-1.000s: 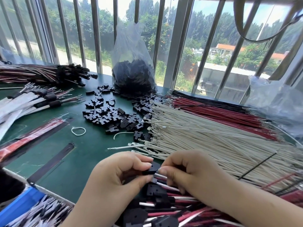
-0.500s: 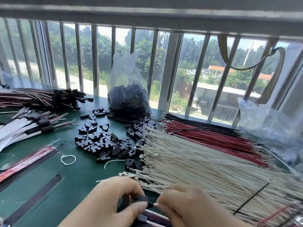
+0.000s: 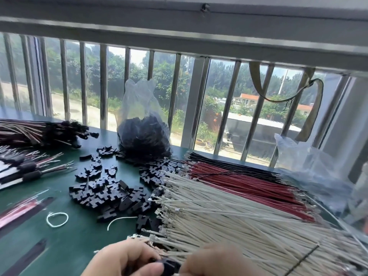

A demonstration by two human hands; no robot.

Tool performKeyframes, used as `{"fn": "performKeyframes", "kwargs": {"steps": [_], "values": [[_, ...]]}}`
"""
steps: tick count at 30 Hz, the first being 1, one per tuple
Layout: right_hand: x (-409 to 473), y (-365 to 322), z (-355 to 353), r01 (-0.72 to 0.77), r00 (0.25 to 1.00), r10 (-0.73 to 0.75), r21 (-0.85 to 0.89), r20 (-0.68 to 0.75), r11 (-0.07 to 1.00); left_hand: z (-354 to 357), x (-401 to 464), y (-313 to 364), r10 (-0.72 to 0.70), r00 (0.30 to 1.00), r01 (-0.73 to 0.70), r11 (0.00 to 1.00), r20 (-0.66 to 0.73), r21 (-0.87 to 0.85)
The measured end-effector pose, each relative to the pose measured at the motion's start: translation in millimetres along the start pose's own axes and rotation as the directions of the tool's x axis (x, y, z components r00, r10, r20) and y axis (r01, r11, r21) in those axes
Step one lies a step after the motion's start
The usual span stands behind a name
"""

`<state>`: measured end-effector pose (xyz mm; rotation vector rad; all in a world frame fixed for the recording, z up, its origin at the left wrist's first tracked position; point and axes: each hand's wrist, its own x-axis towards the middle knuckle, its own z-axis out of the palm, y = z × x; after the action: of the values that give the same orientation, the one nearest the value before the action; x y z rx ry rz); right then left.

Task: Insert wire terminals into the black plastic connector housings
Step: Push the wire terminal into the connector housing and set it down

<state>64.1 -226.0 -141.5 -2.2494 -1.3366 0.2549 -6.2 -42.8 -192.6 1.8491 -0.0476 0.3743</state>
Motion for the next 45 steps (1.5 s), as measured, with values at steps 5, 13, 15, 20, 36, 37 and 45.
{"fn": "performKeyframes", "kwargs": {"steps": [5, 13, 15, 20, 36, 37, 45], "values": [[-5.7, -0.8, -29.9, -0.232, 0.953, 0.196, 0.142, 0.229, 0.962, -0.8, 3.0, 3.1, -0.098, 0.988, 0.109, 0.99, 0.12, -0.093], [91.1, 106.5, -82.9, -0.442, 0.892, 0.359, -0.369, -0.273, 0.818, -1.7, 2.5, 6.9, -0.261, 0.965, 0.251, 0.946, -0.022, -0.208], [103.1, 125.2, -76.1, -0.469, 0.883, 0.4, -0.456, -0.246, 0.756, -2.4, 0.1, 7.0, -0.276, 0.958, 0.25, 0.938, -0.083, -0.239], [102.0, 133.4, -74.8, -0.318, 0.943, 0.144, -0.692, -0.299, 0.648, -6.6, -1.6, 8.4, -0.315, 0.942, 0.264, 0.909, -0.116, -0.322], [41.4, 5.4, -87.7, 0.181, 0.716, -0.205, -0.105, -0.667, 0.978, -7.0, -4.3, 6.8, -0.241, 0.967, 0.179, 0.874, -0.082, -0.452], [36.8, -1.5, -78.5, 0.126, 0.876, -0.158, -0.1, -0.455, 0.987, -7.3, -4.1, 5.9, -0.243, 0.966, 0.179, 0.873, -0.085, -0.454], [15.5, 3.1, -24.9, -0.04, 0.986, 0.053, 0.087, -0.158, 0.995, -7.6, -5.2, -5.0, -0.175, 0.984, 0.142, 0.898, -0.043, -0.417]]}}
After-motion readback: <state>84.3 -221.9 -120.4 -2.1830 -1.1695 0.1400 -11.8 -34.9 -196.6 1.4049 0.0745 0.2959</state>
